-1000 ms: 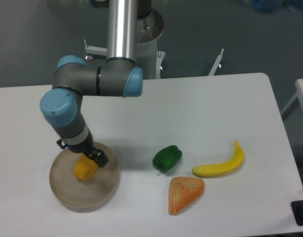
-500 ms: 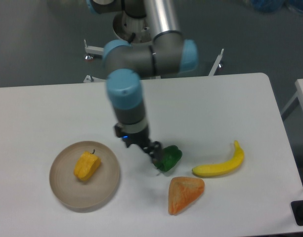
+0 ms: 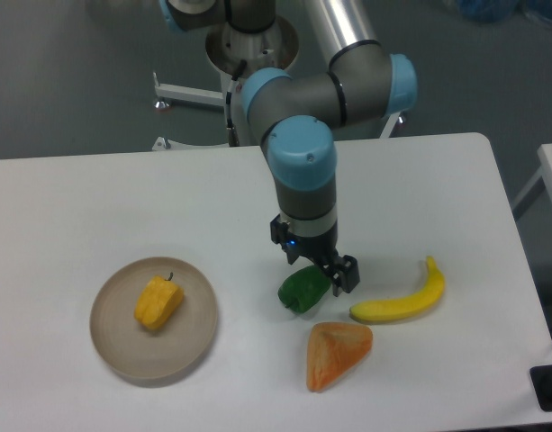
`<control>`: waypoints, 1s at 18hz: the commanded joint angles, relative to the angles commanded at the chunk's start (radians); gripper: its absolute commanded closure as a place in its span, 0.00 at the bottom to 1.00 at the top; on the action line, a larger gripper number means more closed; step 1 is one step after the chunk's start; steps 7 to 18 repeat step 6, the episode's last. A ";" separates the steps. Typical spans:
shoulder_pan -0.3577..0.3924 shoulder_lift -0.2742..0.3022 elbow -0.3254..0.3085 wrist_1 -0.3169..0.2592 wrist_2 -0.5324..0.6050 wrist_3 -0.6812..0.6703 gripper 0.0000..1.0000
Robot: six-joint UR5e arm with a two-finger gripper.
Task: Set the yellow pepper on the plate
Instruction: 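Raise the gripper and move it toward the green pepper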
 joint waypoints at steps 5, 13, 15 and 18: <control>0.000 0.000 -0.003 0.003 -0.002 0.000 0.01; 0.000 0.000 -0.003 0.003 -0.002 0.000 0.01; 0.000 0.000 -0.003 0.003 -0.002 0.000 0.01; 0.000 0.000 -0.003 0.003 -0.002 0.000 0.01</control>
